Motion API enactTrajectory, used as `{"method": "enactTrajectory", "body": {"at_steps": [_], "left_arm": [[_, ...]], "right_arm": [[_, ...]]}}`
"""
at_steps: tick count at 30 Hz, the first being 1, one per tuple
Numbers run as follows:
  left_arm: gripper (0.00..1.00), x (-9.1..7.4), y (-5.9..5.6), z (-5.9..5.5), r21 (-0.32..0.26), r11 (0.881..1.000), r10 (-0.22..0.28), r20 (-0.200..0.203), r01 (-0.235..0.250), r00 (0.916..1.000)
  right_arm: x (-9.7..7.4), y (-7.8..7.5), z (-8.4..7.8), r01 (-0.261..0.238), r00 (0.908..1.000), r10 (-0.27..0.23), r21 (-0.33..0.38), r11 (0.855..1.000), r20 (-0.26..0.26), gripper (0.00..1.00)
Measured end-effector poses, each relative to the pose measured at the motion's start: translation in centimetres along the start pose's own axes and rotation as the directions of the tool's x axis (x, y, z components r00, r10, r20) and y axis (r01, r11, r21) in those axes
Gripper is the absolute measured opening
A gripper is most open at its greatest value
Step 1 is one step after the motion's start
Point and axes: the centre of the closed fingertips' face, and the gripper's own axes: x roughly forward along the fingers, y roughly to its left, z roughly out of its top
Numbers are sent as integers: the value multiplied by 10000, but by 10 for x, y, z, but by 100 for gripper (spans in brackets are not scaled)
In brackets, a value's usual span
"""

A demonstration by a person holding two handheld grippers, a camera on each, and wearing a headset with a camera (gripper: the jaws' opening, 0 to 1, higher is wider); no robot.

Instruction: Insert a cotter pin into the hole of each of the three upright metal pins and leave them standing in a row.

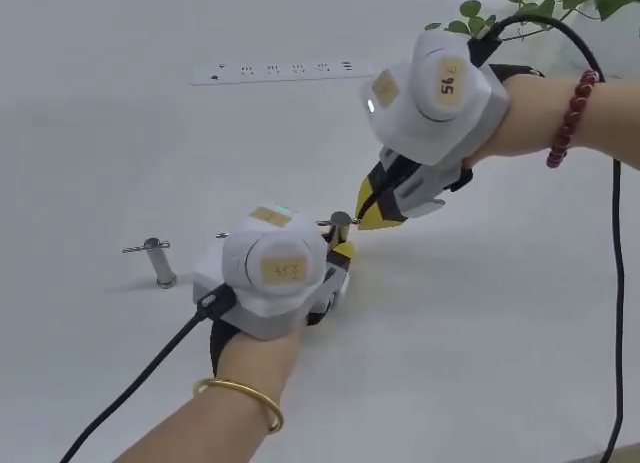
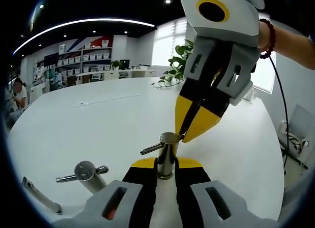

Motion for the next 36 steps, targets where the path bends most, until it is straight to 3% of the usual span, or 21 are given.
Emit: {"method": "enactTrajectory", "body": {"at_steps": [10, 18, 23, 27, 30, 36], "left_arm": [[12, 0, 2, 0, 4, 9999, 105, -49, -105, 9999], [18, -1, -1, 2, -71, 10000, 39, -5, -39, 10000], [22, -5, -2, -2, -23, 10000, -11, -229, 11, 9997], [23, -10, -4, -4, 60, 9999, -89, -378, 91, 9992], [25, -17, -5, -3, 256, 9995, -175, -442, 186, 9989], [28, -30, -4, -1, 195, 9996, -216, -545, 227, 9983]], "right_arm": [[1, -4, 1, 300, 9995, -302, 269, 9992, 70, 5], [3, -5, 3, 465, 9987, -478, 648, 9968, 180, 13], [0, -3, 2, 565, 9972, -629, 1408, 9884, 413, 16], [-3, -2, 4, 669, 9926, -899, 2499, 9660, 821, 22], [-7, 1, 9, 520, 9841, -1068, 3445, 9373, 1421, 26], [-13, 14, 12, 577, 9771, -1387, 4261, 9028, 1617, 36]]}}
